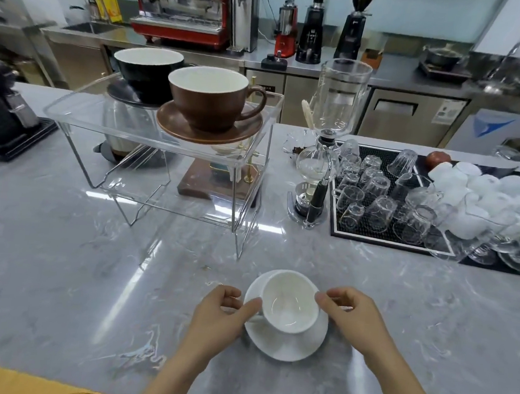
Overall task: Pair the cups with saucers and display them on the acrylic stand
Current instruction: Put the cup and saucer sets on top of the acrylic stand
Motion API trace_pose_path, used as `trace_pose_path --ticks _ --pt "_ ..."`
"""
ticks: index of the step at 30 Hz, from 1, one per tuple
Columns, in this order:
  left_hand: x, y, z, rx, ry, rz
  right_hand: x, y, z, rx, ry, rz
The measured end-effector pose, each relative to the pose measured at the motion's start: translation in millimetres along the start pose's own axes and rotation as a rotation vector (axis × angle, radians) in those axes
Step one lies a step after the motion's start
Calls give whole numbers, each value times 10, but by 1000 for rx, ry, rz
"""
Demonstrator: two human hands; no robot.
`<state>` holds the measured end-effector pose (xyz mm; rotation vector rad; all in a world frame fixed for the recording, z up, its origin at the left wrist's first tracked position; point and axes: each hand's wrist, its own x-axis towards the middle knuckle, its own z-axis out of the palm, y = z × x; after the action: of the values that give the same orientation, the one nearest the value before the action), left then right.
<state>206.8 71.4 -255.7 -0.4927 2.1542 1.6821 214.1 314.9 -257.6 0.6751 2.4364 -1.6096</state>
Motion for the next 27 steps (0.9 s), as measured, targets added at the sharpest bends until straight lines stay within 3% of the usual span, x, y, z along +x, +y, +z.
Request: trace_pose_path --ticks 10,17,27 --pt "155 83 19 -38 -136 -131 84 3 -76 135 -187 121" --pt "225 41 51 -67 -138 -175 188 -42 -135 120 -308 137" --pt "158 9 58 -159 -92 -197 194 -117 -118 96 -336 128"
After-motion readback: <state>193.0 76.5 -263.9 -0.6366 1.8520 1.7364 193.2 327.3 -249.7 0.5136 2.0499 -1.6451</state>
